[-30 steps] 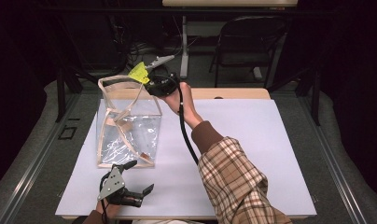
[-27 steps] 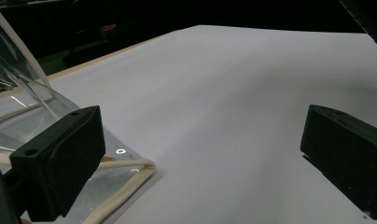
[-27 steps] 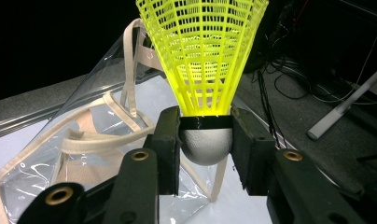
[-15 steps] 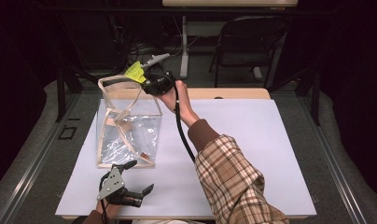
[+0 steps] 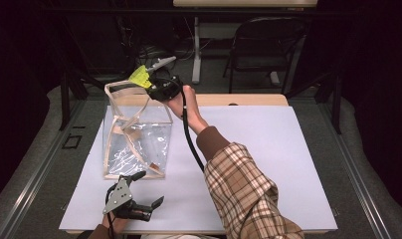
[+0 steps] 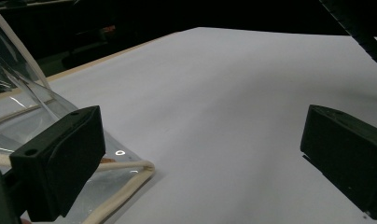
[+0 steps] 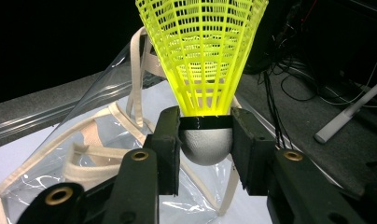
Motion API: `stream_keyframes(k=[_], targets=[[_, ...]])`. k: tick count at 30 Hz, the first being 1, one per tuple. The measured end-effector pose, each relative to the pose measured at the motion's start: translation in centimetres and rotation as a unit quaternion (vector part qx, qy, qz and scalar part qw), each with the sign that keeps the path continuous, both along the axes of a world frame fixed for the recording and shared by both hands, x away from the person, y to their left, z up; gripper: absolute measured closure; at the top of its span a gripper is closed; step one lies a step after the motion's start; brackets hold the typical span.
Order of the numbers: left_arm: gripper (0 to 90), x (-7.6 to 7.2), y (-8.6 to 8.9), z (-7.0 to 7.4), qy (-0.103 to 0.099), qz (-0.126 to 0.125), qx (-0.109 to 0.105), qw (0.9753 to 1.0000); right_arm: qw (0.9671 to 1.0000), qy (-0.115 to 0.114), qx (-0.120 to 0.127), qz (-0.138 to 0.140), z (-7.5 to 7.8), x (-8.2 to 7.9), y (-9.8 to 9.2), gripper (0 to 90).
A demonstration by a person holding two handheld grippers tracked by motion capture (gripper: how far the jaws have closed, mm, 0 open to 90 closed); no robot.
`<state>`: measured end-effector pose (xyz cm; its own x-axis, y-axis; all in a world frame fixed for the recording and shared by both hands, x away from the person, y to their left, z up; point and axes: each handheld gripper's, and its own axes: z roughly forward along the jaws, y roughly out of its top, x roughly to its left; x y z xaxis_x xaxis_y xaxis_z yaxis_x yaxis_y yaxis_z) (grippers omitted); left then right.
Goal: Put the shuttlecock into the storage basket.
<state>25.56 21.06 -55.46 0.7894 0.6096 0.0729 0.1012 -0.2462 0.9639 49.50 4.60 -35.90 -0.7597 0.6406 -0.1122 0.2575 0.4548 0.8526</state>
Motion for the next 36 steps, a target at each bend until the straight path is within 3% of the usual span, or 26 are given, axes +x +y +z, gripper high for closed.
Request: stream_keyframes(k=[20, 36], targets=[[0.0, 0.0, 0.1, 0.1, -0.002, 0.001, -0.004, 1.0000, 0.9999, -0.001, -0.005, 0.012, -0.3, 0.3, 1.9, 64.7], [0.0, -0.1, 0.2, 0.1, -0.003, 0.002, -0.004, 1.0000, 0.9998, 0.005, -0.016, 0.006, -1.0, 0.9, 3.2, 64.5]])
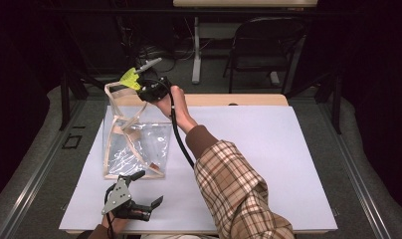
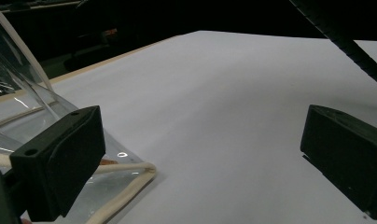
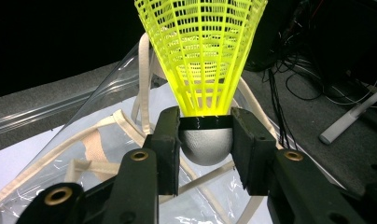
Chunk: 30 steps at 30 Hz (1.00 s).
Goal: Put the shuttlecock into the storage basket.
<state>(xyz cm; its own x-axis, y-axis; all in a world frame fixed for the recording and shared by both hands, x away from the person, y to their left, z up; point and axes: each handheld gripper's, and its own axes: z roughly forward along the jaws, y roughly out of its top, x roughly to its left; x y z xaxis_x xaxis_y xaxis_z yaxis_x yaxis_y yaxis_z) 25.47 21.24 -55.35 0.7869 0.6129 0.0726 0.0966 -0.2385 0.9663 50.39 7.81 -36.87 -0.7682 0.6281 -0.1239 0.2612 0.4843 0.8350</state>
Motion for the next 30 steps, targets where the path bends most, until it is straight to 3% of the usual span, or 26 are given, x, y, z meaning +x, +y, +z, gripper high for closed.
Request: stream_keyframes(k=[8, 15, 22, 30], targets=[[0.0, 0.0, 0.0, 0.0, 0.000, 0.000, -0.003, 1.0000, 0.9999, 0.005, -0.002, -0.011, -0.6, 0.3, 0.3, 59.6], [0.0, 0.0, 0.0, 0.0, 0.000, 0.000, -0.002, 1.0000, 0.9998, 0.014, 0.007, -0.015, -0.4, 0.3, -0.7, 42.9], [0.0, 0.0, 0.0, 0.0, 0.001, 0.000, 0.000, 1.0000, 0.9997, 0.021, 0.011, -0.010, -0.2, -0.4, -2.8, 19.0], [0.0, 0.1, -0.2, 0.0, 0.000, 0.003, 0.001, 1.0000, 0.9997, 0.023, 0.012, 0.003, -0.4, -1.3, -4.8, 9.2]])
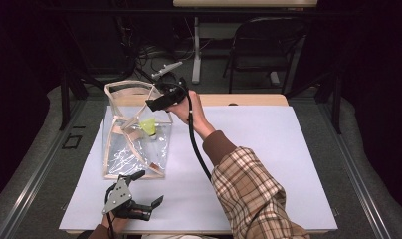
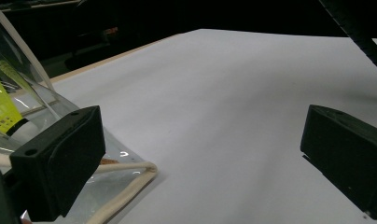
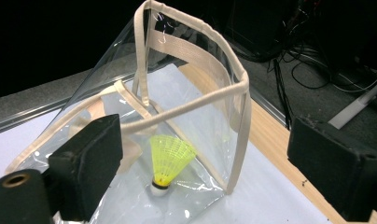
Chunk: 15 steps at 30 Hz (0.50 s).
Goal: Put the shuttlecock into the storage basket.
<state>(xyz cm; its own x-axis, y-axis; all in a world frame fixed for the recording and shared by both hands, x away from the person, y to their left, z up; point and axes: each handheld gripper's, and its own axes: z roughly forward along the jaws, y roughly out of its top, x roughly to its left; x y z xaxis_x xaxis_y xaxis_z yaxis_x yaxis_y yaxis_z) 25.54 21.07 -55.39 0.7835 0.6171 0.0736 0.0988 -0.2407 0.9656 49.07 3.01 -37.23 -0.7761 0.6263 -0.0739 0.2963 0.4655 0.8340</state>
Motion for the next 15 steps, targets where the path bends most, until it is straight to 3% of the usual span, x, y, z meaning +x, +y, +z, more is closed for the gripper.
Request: stream_keyframes(k=[15], targets=[[0.0, 0.1, -0.1, 0.0, 0.001, 0.002, 0.000, 1.0000, 1.0000, 0.003, 0.006, 0.005, -0.8, -1.4, -2.5, 3.3]])
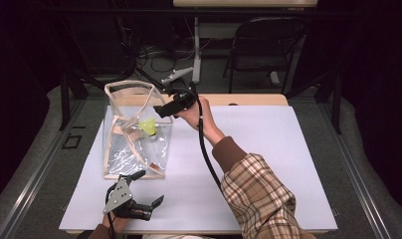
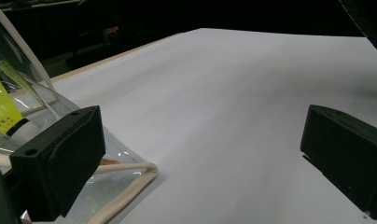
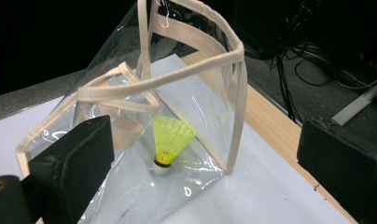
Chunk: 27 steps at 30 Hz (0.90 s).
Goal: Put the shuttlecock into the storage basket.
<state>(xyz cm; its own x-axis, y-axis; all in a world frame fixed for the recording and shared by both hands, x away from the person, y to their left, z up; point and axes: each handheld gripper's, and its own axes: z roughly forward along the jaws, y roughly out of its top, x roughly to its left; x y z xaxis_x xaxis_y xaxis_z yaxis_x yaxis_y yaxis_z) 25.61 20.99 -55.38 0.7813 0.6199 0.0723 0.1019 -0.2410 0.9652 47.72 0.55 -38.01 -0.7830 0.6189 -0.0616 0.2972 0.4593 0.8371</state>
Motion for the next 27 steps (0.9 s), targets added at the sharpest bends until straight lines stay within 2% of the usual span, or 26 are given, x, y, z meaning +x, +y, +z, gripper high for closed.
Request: stream_keyframes(k=[14, 27], targets=[[0.0, 0.0, 0.0, 0.0, 0.000, -0.001, 0.003, 1.0000, 1.0000, 0.000, -0.007, 0.001, -1.0, -1.0, -2.5, 1.3], [0.0, -0.1, 0.0, 0.0, 0.000, -0.005, 0.004, 1.0000, 0.9999, -0.006, -0.014, 0.000, -1.9, -3.3, -5.3, 0.0]])
